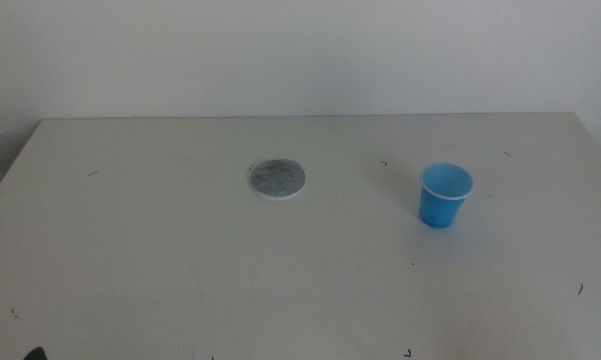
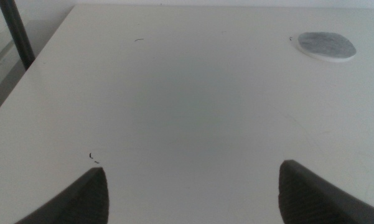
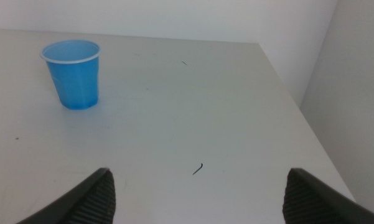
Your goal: Place an empty cup on a cup mat.
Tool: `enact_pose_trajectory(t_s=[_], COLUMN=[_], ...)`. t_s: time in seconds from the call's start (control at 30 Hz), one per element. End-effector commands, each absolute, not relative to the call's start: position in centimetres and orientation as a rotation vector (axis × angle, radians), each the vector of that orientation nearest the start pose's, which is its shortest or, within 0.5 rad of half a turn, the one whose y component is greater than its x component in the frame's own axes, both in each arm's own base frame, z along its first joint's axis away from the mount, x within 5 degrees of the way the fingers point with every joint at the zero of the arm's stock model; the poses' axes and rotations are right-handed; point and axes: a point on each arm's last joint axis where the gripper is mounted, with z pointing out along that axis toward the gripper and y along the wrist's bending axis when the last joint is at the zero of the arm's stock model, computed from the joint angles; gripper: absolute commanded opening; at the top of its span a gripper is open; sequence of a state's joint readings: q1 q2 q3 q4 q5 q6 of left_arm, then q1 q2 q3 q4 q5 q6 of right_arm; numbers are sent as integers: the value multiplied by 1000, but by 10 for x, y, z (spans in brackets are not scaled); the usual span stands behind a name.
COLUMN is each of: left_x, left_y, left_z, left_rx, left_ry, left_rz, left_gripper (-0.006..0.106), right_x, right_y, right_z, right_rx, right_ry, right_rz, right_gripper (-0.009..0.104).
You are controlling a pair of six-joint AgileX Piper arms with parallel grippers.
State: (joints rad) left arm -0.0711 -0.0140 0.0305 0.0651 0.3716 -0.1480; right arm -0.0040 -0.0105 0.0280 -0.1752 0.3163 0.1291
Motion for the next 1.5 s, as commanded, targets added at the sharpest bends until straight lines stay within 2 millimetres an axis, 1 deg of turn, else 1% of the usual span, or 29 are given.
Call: enact_pose_trajectory(t_s=[0.0, 0.07, 0.17, 0.27, 0.4, 0.57, 0.73, 0.97, 1.07, 1.17, 1.3, 1.47], left_x=[53, 53, 53, 53, 53, 53, 53, 53, 53, 53, 53, 53], left_y=[-2, -2, -2, -2, -2, -2, -2, -2, -2, -2, -2, -2], left_z=[179, 179, 179, 179, 179, 179, 179, 179, 179, 179, 179, 179], left_rx=[-38, -38, -38, -38, -38, -38, -38, -38, -38, -38, -38, -38], left_ry=[1787, 1787, 1787, 1787, 1787, 1787, 1787, 1787, 1787, 1787, 1787, 1787], left_rz=[-102, -102, -102, -102, -102, -102, -102, -102, -102, -102, -102, -102], left_gripper=[105, 105, 105, 105, 105, 105, 105, 105, 105, 105, 105, 105], right_x=[52, 51, 48, 49, 58, 77, 101, 134, 149, 167, 193, 229], right_y=[-5, -5, -6, -7, -6, -5, -2, -2, -2, -2, 2, 17], right_z=[196, 207, 229, 247, 271, 298, 320, 363, 381, 397, 409, 416], right_rx=[-3, 6, 17, 26, 42, 54, 92, 111, 114, 123, 127, 36], right_ry=[1707, 1718, 1729, 1752, 1778, 1822, 1894, 2031, 2113, 2158, 2217, 2312], right_rz=[-78, -79, -86, -86, -57, -34, 27, 32, 28, 42, 91, 135], right_gripper=[94, 94, 94, 94, 94, 94, 94, 94, 94, 94, 94, 94])
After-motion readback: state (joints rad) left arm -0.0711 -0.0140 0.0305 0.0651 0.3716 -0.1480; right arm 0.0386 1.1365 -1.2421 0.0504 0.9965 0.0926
